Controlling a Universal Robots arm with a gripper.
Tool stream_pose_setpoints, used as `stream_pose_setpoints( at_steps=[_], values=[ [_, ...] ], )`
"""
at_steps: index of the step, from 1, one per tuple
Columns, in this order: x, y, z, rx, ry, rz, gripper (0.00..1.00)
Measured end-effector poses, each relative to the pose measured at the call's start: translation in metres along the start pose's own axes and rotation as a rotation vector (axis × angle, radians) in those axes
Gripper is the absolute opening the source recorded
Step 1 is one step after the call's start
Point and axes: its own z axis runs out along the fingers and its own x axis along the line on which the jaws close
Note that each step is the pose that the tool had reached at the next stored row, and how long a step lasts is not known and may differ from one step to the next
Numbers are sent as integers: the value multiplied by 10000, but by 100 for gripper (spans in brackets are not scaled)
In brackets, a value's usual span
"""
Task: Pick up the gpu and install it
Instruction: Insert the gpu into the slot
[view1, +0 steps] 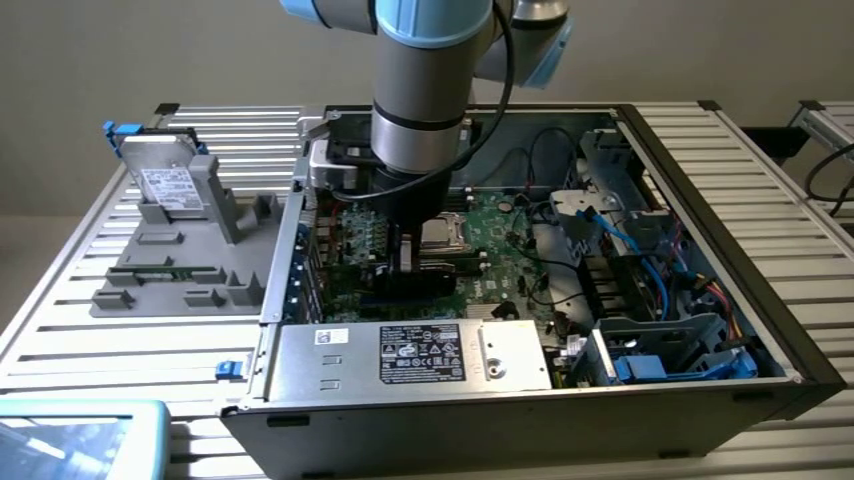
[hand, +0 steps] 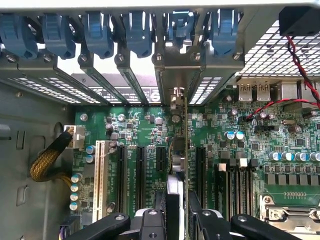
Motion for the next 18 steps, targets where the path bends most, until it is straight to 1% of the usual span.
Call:
stream_pose_setpoints(
  at_steps=[10, 12, 13, 14, 15, 18],
  values=[
    [0, 1, 0, -2, -1, 1, 28],
    [-1, 3, 0, 5, -8, 6, 29],
    [0, 2, -2, 10, -4, 4, 35],
    [0, 0, -8, 17, 1, 1, 35],
    [1, 1, -14, 41, 1, 0, 42],
    [0, 7, -64, 159, 5, 6, 42]
  ],
)
